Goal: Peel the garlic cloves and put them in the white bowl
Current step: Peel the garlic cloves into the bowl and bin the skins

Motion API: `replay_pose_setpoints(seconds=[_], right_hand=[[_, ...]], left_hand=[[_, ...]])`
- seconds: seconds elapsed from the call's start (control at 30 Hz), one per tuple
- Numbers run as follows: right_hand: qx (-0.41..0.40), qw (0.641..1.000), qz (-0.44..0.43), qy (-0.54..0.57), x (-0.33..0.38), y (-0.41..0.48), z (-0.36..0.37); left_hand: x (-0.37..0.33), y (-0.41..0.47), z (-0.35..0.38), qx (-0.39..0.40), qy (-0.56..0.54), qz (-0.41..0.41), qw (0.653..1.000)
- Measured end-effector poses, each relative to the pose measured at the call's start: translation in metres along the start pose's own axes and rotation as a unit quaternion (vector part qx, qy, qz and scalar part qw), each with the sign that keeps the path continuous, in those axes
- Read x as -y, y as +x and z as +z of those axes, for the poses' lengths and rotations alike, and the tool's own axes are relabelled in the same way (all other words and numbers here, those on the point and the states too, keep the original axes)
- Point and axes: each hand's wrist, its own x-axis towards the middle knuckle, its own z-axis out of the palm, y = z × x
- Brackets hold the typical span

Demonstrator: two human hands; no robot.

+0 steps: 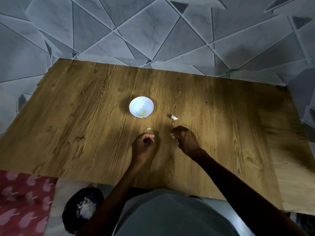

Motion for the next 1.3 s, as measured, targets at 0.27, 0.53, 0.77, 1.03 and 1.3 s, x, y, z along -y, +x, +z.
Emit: replay_pose_setpoints(seconds=[0.27, 0.53, 0.77, 1.03, 1.3], right_hand=[[0.035, 0.983, -0.166, -0.073, -0.016, 0.007, 0.001], [0.007, 0.968, -0.195, -0.158, -0.022, -0.007, 0.007], [-0.065, 0.997, 0.006, -0.031, 0.007, -0.008, 0.01], [0.058, 0.996, 0.047, 0.045, 0.076, -0.014, -0.008], [-0.036, 0.987, 0.046, 0.152, 0.064, -0.013, -0.019]], left_hand=[[0.005, -0.005, 0.0, 0.007, 0.002, 0.003, 1.0], [0.003, -0.008, 0.009, 0.041, -0.12, -0.08, 0.989], [-0.011, -0.005, 0.026, 0.064, -0.372, -0.321, 0.869], [-0.032, -0.006, 0.035, 0.074, -0.492, -0.409, 0.765], [-0.023, 0.001, 0.036, 0.056, -0.535, -0.417, 0.732]])
